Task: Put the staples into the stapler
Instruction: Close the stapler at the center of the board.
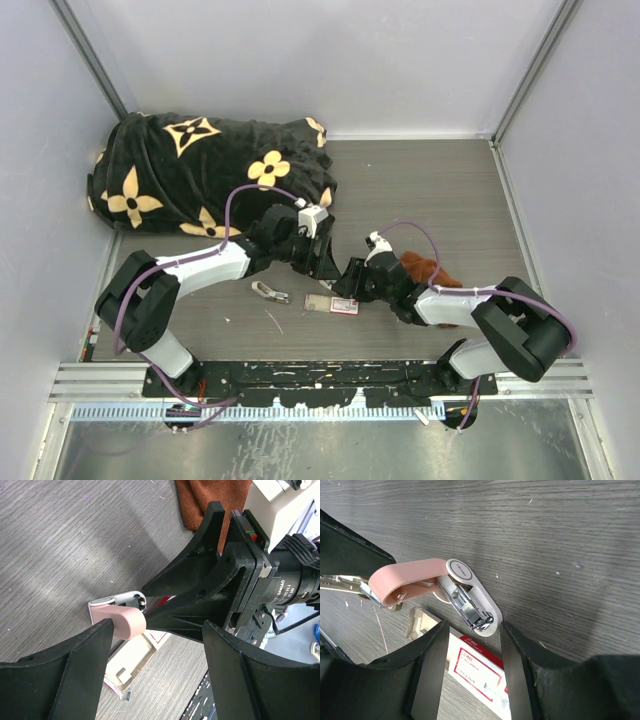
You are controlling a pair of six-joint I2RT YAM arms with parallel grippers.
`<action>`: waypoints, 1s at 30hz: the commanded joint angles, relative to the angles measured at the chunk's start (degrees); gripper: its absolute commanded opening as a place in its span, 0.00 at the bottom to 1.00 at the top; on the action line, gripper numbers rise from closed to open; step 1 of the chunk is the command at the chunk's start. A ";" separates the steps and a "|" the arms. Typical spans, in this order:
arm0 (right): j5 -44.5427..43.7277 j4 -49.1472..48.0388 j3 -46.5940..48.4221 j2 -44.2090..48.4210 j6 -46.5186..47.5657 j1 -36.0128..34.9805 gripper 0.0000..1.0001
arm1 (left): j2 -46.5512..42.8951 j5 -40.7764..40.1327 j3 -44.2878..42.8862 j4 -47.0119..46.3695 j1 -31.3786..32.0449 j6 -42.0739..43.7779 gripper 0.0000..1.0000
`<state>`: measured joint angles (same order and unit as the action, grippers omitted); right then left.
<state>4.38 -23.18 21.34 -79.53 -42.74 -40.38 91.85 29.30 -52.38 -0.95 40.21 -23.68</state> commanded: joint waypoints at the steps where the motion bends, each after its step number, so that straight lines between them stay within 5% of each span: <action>1: -1.07 -2.64 -1.00 1.48 2.44 -0.14 0.51 | -0.88 2.11 -1.25 -1.22 0.55 -0.75 0.74; 21: -4.23 5.06 -2.35 9.27 5.13 -0.14 0.49 | -1.69 1.88 -0.98 -2.48 1.20 -1.81 0.74; 30: -3.25 17.71 1.07 22.78 20.62 -0.20 0.57 | -9.53 -9.67 2.88 -3.95 -0.69 -7.11 0.76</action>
<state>1.10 -9.58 18.96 -60.84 -31.55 -40.38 87.90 25.12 -51.07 -1.06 40.95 -26.70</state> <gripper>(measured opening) 0.564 0.757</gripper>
